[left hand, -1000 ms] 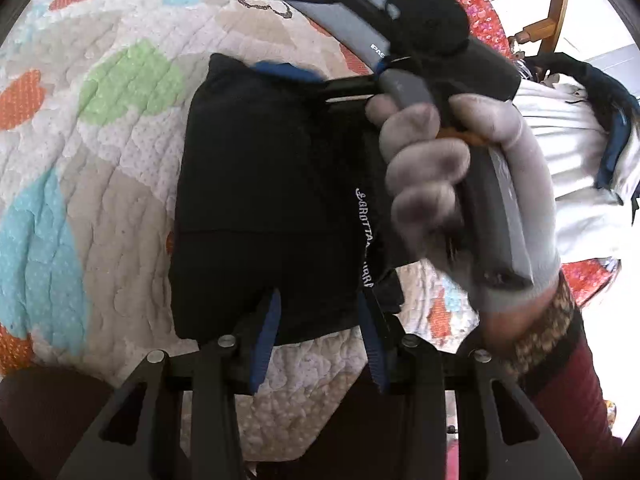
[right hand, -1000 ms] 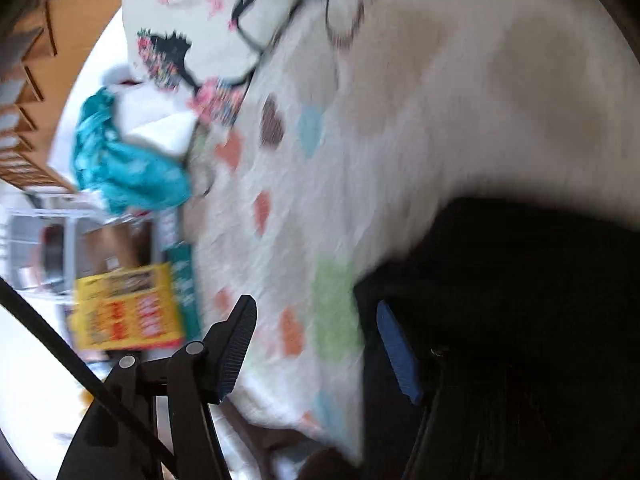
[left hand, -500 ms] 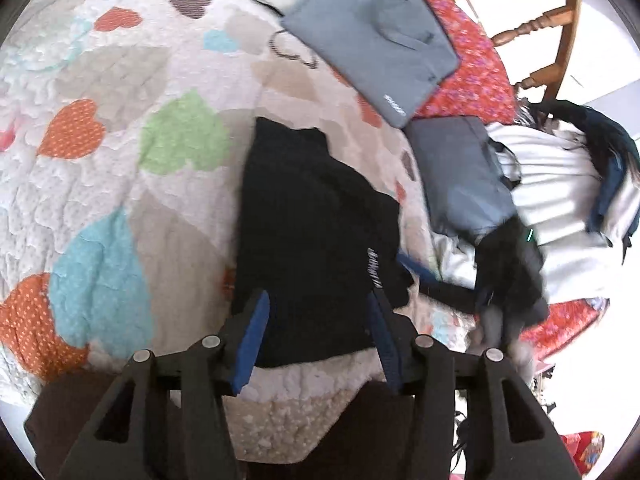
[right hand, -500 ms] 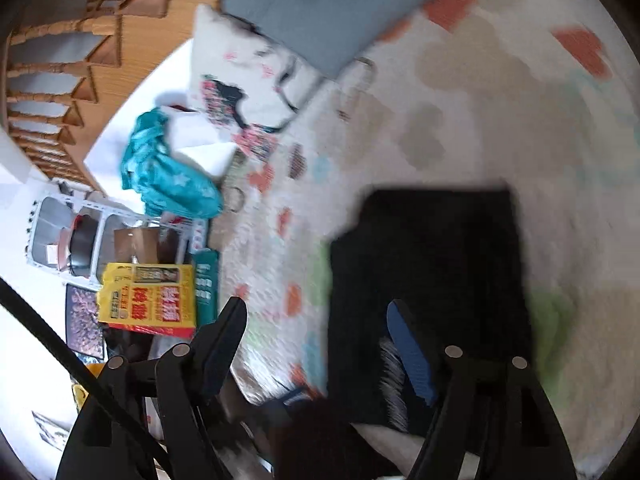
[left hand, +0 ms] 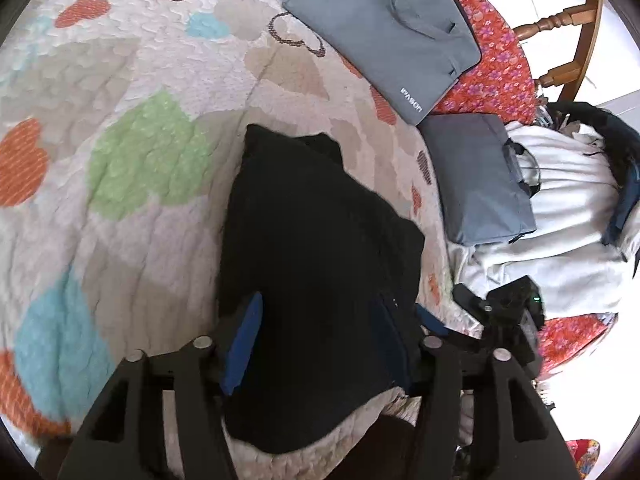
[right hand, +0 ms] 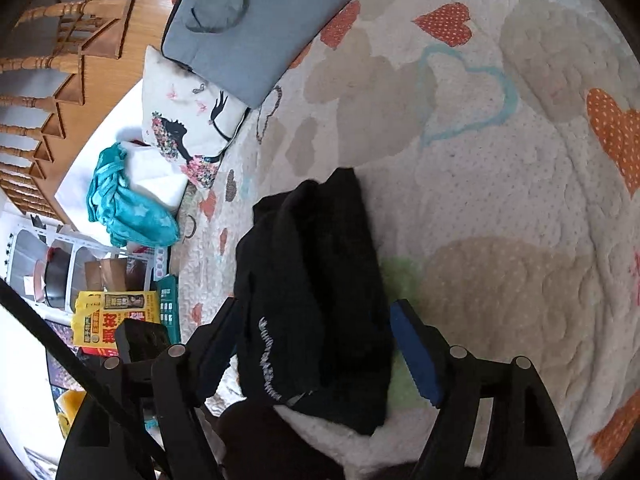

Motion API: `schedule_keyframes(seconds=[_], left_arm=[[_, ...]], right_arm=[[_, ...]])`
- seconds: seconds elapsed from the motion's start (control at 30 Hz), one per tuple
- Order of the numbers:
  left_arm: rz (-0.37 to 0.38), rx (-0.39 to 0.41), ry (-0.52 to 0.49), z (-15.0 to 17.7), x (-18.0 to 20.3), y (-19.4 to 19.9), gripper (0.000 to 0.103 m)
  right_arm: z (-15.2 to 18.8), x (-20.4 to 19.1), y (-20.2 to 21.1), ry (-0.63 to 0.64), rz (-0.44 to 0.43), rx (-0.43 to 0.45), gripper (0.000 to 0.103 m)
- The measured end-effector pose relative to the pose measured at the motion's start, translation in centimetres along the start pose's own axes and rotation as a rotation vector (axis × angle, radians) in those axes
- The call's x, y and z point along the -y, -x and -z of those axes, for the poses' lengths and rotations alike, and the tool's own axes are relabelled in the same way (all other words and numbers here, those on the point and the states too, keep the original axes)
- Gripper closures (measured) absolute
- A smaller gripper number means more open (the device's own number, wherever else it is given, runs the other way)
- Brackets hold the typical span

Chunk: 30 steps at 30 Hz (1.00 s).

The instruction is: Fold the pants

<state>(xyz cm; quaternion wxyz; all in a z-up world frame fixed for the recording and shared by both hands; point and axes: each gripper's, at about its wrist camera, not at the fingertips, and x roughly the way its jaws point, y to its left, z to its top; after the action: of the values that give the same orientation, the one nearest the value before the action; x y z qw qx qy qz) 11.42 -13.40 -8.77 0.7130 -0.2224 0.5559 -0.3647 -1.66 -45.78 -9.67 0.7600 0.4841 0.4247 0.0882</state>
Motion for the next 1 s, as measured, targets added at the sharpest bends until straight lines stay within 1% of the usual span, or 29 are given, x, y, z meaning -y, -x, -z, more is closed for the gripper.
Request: schedule_keyframes(seconds=[0.1, 0.2, 0.27, 0.3, 0.33, 0.37, 0.4, 0.43, 0.47, 0.53, 0.57, 0.67, 0.73, 0.8, 0.83, 0.9, 0.93, 0.97, 1.0], left_arm=[[0.038, -0.005, -0.001, -0.9, -0.5, -0.4, 0.043], [0.062, -0.017, -0.013, -1.9, -0.9, -0.9, 0.04], [0.077, -0.028, -0.019, -2.5, -1.0, -1.3, 0.037], [0.075, -0.033, -0.024, -2.8, -1.1, -1.5, 0.037], [0.072, -0.035, -0.029, -3.2, -1.1, -1.7, 0.037], [0.071, -0.034, -0.029, -3.5, -1.2, -1.7, 0.037], [0.077, -0.024, -0.02, -3.7, -1.3, -1.4, 0.037], [0.097, 0.008, 0.005, -4.0, -1.8, -0.8, 0.037], [0.099, 0.026, 0.017, -4.0, -2.1, -0.4, 0.037], [0.081, 0.08, 0.054, -4.1, -3.3, 0.7, 0.037], [0.083, 0.082, 0.067, -4.1, -3.7, 0.9, 0.037], [0.085, 0.036, 0.069, -3.8, -4.1, 0.1, 0.037], [0.071, -0.009, 0.016, -3.6, -2.8, -1.2, 0.037], [0.043, -0.029, -0.035, -3.5, -1.7, -2.2, 0.036], [0.019, -0.043, -0.066, -3.4, -1.1, -3.1, 0.032], [-0.028, -0.041, -0.104, -3.1, 0.0, -4.0, 0.025], [-0.049, -0.042, -0.129, -2.9, 0.8, -4.2, 0.025], [-0.06, -0.045, -0.141, -2.8, 1.0, -4.3, 0.029], [-0.064, -0.049, -0.147, -2.7, 1.2, -4.2, 0.05]], right_arm=[[-0.7, 0.4, -1.6, -0.016, -0.029, 0.001, 0.022], [-1.3, 0.2, -3.8, -0.013, -0.038, -0.034, 0.021], [-1.4, -0.6, -5.1, 0.015, -0.016, -0.04, 0.017], [-1.4, -1.1, -5.5, 0.033, -0.014, -0.038, 0.01], [-1.4, -1.7, -5.8, 0.054, -0.01, -0.038, 0.005], [-1.3, -2.0, -6.1, 0.067, 0.001, -0.04, 0.004], [-1.2, -2.3, -6.4, 0.081, 0.017, -0.042, 0.004], [-1.0, -2.4, -6.5, 0.093, 0.031, -0.041, 0.004], [-0.9, -2.4, -6.5, 0.094, 0.029, -0.039, 0.004], [-0.9, -2.1, -6.2, 0.083, 0.013, -0.036, 0.005], [-0.9, -1.9, -6.1, 0.074, 0.004, -0.034, 0.005], [-0.9, -1.9, -6.1, 0.07, 0.003, -0.03, 0.005], [-0.8, -2.0, -6.1, 0.072, 0.007, -0.022, 0.005], [-0.7, -2.0, -6.0, 0.059, -0.008, -0.011, 0.004], [-0.6, -1.8, -5.9, 0.044, -0.026, -0.004, 0.004], [-0.6, -1.8, -5.9, 0.023, -0.055, 0.002, 0.004], [-0.6, -1.8, -5.9, 0.02, -0.064, -0.001, 0.004], [-0.6, -1.9, -6.0, 0.022, -0.071, -0.007, 0.004], [-0.5, -2.1, -6.0, 0.029, -0.075, -0.016, 0.006]])
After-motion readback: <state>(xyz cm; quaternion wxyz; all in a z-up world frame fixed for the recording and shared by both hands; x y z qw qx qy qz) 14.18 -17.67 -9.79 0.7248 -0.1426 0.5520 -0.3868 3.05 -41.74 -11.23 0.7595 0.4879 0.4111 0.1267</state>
